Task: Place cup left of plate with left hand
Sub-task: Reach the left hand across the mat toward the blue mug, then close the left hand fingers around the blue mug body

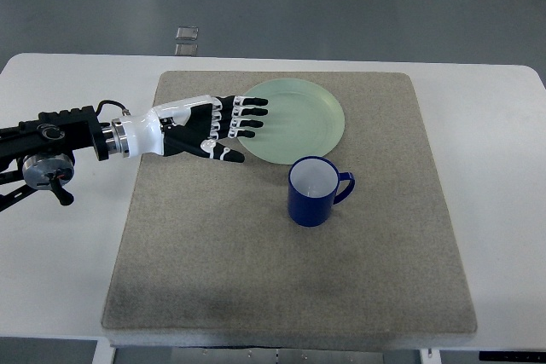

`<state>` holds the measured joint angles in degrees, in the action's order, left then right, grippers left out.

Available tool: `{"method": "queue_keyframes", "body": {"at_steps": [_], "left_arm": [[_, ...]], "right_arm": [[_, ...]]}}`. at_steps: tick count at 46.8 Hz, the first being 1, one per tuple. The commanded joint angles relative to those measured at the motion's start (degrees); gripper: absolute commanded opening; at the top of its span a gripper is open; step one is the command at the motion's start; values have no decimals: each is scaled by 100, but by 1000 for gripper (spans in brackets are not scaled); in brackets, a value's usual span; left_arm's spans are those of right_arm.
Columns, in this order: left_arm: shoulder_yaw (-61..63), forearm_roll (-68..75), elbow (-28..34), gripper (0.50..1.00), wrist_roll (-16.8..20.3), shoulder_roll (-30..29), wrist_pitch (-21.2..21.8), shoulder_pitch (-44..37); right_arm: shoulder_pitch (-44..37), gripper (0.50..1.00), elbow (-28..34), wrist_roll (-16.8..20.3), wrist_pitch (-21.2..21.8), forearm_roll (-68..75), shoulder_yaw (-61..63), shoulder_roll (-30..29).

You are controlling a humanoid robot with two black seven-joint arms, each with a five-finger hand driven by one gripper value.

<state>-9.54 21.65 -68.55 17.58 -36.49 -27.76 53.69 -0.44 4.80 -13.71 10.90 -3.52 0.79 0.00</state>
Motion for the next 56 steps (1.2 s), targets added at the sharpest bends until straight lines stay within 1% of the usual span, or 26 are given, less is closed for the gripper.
{"method": "queue_keyframes", "body": {"at_steps": [1, 10, 22, 29, 42, 56], "left_arm": [[-4, 137, 0, 999, -1, 36, -71, -51], [-22, 621, 61, 999, 8, 141, -72, -148], [-101, 665, 132, 999, 35, 476, -28, -280], [-145, 656, 299, 999, 61, 678, -28, -306], [-180, 1148, 431, 999, 509, 880, -28, -438], [-286, 1245, 870, 999, 509, 1284, -19, -499]], "right_arm": [[0, 932, -5, 0, 0, 0, 0, 0], [0, 932, 3, 0, 0, 0, 0, 0], [0, 932, -5, 0, 0, 0, 0, 0], [0, 932, -5, 0, 0, 0, 0, 0], [0, 932, 3, 0, 0, 0, 0, 0], [0, 932, 3, 0, 0, 0, 0, 0]]}}
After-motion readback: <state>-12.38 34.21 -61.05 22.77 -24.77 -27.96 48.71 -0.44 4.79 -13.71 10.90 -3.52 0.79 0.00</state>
